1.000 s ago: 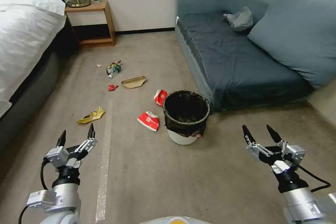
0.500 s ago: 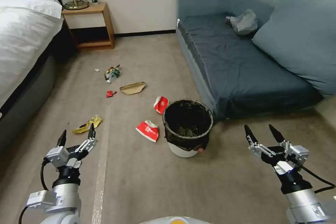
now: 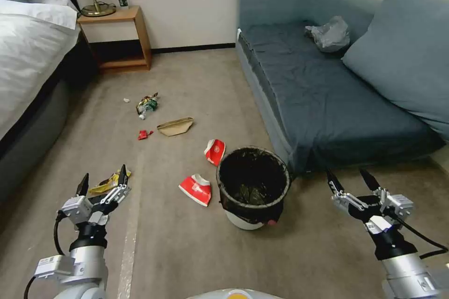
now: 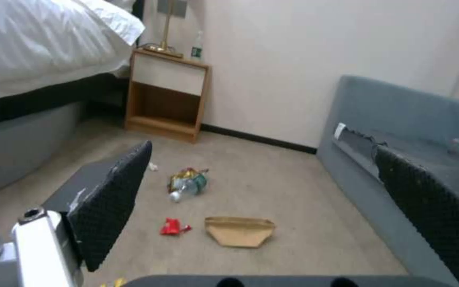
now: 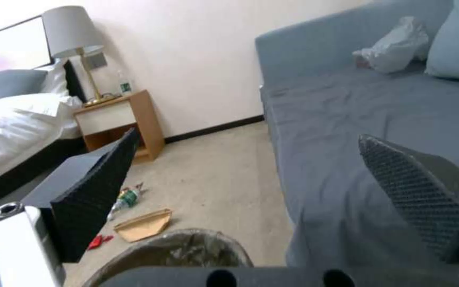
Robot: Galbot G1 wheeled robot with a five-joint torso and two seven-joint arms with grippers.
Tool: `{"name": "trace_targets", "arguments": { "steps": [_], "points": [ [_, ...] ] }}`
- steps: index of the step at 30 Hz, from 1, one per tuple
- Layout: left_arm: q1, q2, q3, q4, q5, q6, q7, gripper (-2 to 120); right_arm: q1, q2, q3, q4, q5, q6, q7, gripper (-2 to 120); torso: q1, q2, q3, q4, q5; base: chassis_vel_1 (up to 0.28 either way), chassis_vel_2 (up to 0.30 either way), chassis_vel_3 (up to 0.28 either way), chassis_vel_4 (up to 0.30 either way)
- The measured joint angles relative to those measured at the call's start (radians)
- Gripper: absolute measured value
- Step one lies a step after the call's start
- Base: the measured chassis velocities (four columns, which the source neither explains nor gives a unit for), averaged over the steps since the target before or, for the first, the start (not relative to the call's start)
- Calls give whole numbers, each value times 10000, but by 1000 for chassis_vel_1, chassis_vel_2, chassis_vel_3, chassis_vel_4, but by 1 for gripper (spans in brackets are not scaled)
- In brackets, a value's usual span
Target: Pick up the trash can from the floor.
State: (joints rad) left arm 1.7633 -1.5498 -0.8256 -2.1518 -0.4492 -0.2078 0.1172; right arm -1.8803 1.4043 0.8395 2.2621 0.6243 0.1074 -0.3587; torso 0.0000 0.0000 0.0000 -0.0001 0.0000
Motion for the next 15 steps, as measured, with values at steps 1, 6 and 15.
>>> {"name": "trace_targets", "arguments": {
  "steps": [1, 6, 15],
  "points": [
    [0, -12, 11, -7, -1, 1, 0, 100, -12, 2, -2, 1, -3, 13, -1, 100, 0, 0, 0, 1, 1, -118, 129, 114, -116],
    [17, -49, 33, -46, -6, 2, 5, 100, -51, -21, 14, 22, 15, 58, -14, 100, 1, 0, 0, 0, 0, -113, 127, 113, -107],
    [80, -134, 103, -184, -40, 55, 59, 100, -103, -102, 74, 90, 196, 126, -92, 100, 0, 0, 0, 0, 0, -41, 32, 35, -30]
  ]
}}
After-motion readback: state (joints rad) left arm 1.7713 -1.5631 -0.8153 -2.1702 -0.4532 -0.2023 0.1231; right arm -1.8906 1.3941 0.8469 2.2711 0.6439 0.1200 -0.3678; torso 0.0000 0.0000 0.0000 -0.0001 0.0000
